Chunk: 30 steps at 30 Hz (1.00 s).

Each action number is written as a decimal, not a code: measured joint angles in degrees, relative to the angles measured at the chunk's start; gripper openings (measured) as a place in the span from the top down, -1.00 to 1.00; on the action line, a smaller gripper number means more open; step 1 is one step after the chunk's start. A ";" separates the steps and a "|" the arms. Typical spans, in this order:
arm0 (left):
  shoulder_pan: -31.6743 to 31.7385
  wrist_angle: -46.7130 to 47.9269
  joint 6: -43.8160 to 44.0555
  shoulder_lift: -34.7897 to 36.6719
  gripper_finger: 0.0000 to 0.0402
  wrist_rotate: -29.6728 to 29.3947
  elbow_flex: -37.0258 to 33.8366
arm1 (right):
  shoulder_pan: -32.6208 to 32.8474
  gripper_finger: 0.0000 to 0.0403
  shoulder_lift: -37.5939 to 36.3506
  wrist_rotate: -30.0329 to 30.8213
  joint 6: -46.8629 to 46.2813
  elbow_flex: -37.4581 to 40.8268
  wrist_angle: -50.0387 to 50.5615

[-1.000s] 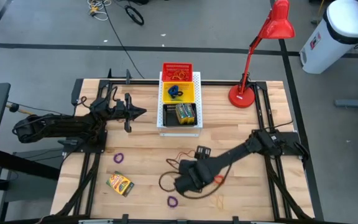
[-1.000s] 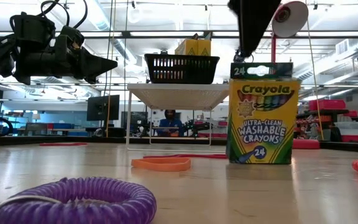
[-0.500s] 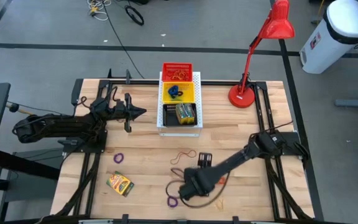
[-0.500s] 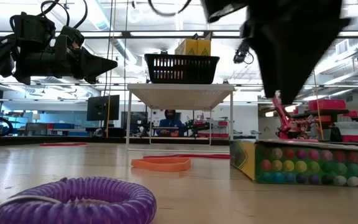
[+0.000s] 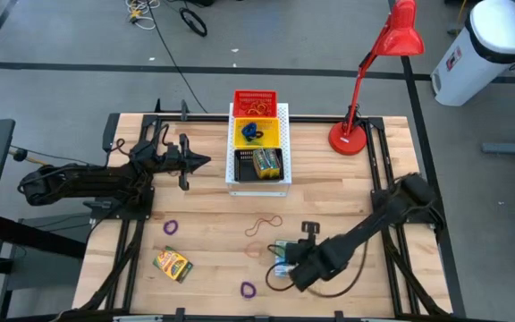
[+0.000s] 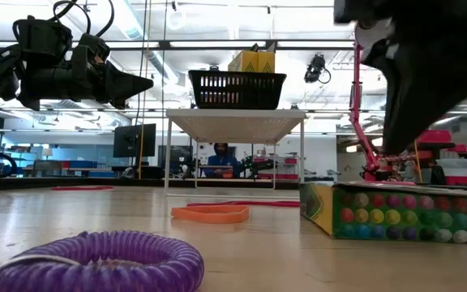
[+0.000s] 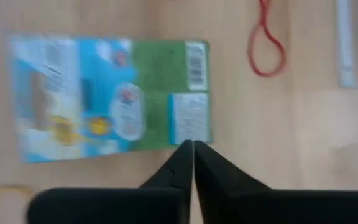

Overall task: Pick & Place Office Desk Supplies
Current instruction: Put the yellow crayon box into the black bin on the shelf

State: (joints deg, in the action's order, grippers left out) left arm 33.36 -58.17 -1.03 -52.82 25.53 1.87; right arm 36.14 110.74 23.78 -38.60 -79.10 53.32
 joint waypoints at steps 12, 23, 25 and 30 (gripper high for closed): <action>-0.02 -0.02 -0.30 0.00 0.93 -1.52 0.00 | 5.82 0.76 0.05 -2.96 -1.01 -2.09 -8.83; -0.02 -1.31 -0.25 0.02 0.93 -2.18 0.00 | 6.78 0.05 14.31 1.93 0.12 -16.01 -0.23; -0.02 -1.29 0.12 0.02 0.93 -2.60 0.00 | 7.14 0.02 17.14 3.58 0.97 -19.08 2.07; -0.02 -1.24 1.73 0.02 0.93 -3.06 0.00 | 8.46 0.02 22.30 9.93 1.10 -25.16 6.70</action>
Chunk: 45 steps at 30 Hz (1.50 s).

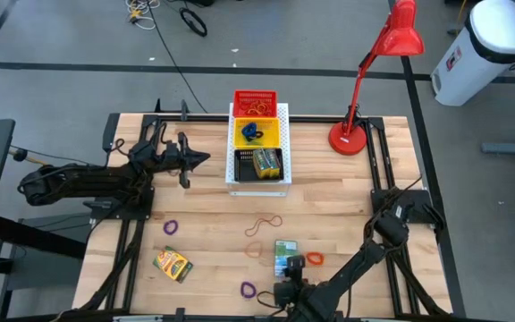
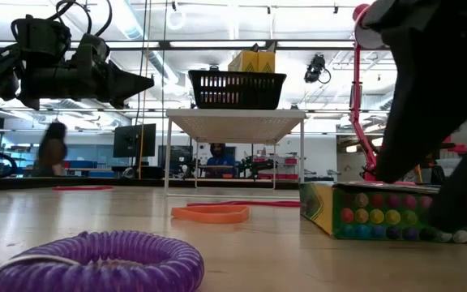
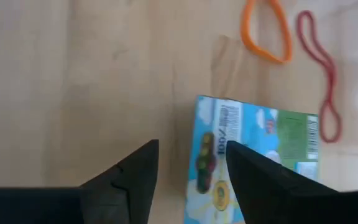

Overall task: Pick & Place Office Desk Supplies
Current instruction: Put the yellow crayon box into the black bin on the shelf

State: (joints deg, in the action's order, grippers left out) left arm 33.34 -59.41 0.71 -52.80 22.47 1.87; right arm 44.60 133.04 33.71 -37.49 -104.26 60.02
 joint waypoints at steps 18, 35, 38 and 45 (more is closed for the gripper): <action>0.00 0.12 2.89 0.00 0.93 0.10 0.00 | -2.43 0.94 -0.08 -0.27 -5.59 -1.75 8.32; 0.00 2.66 2.74 -0.02 0.93 0.06 0.00 | -15.74 0.99 -4.57 -5.30 -11.29 -22.17 3.65; 0.00 3.02 2.73 -0.02 0.93 0.06 0.00 | -18.06 0.99 -4.57 -9.77 -13.66 -23.03 -2.04; 0.00 3.25 0.77 -0.02 0.93 0.06 0.00 | -21.84 1.00 -3.93 -13.72 -20.19 -22.74 -3.24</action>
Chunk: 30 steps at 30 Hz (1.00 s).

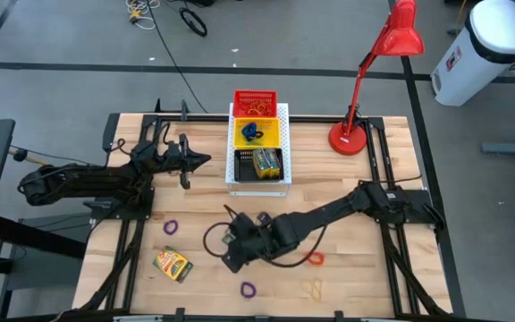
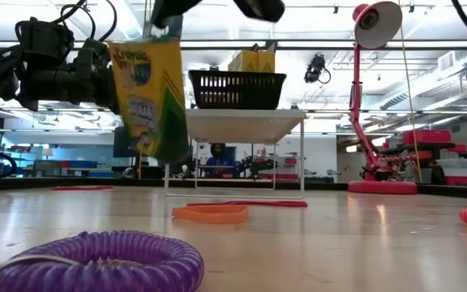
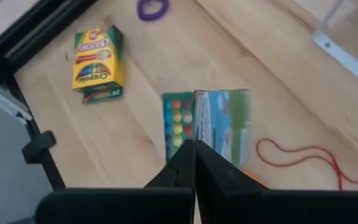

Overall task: Pick & Place Office Desk Supplies
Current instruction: Put the yellow crayon box into the black bin on the shelf

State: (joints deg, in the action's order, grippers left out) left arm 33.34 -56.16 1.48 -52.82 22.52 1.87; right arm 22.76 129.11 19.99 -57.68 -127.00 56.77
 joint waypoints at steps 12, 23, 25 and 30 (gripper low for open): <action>0.00 0.05 -1.25 0.00 0.93 -0.01 0.00 | -2.59 1.00 4.00 -5.18 -8.80 0.00 -6.55; 0.00 0.96 -2.39 0.00 0.93 -1.34 0.00 | -5.85 0.99 5.41 -6.14 -9.16 0.00 -8.74; 0.00 1.24 -2.40 0.00 0.93 -1.60 0.00 | -6.27 0.98 5.63 -6.54 -9.38 0.00 -9.28; 0.00 1.35 -2.38 0.00 0.93 -1.59 -0.01 | -7.08 0.98 6.31 -7.85 -9.92 0.00 -9.51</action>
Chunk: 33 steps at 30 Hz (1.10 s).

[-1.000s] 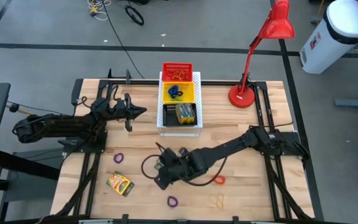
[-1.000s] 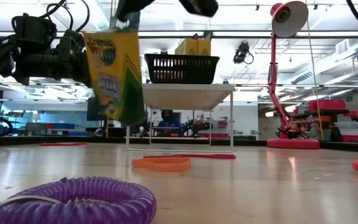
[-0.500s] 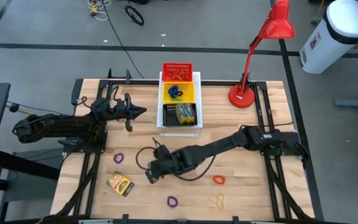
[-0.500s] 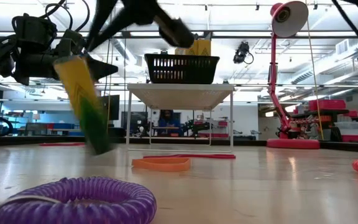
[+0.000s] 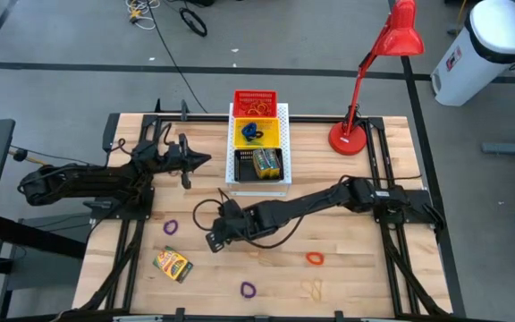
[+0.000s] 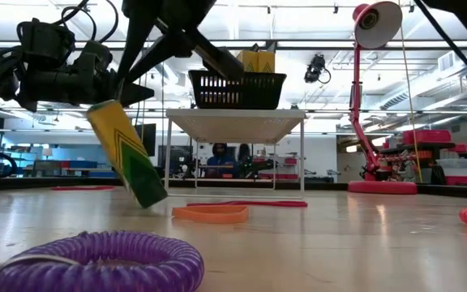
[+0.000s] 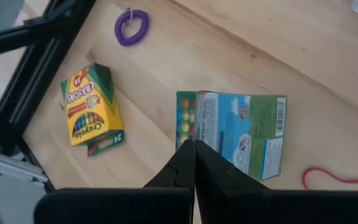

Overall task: Pick & Place Office Desk Supplies
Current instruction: Put the yellow crayon box into the black bin on the shelf

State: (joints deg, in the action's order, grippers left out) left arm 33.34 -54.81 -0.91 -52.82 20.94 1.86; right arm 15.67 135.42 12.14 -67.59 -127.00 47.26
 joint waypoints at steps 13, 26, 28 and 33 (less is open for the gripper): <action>0.00 1.50 0.89 0.00 0.93 0.01 0.00 | -1.44 0.94 0.23 -0.18 3.42 0.00 0.14; 0.00 1.71 1.11 0.00 0.93 0.03 0.01 | -2.52 0.94 -0.10 -0.40 6.27 0.00 6.64; 0.00 1.78 1.14 0.01 0.93 0.03 -0.01 | -2.75 0.94 -0.10 -0.76 6.89 0.00 6.63; 0.02 2.80 1.14 0.00 0.93 0.03 -0.01 | -2.98 0.98 -1.36 -1.27 8.80 0.02 6.53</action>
State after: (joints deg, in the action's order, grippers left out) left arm 33.36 -52.01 0.23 -52.82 20.97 1.85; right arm 12.70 134.06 10.87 -58.79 -126.98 53.79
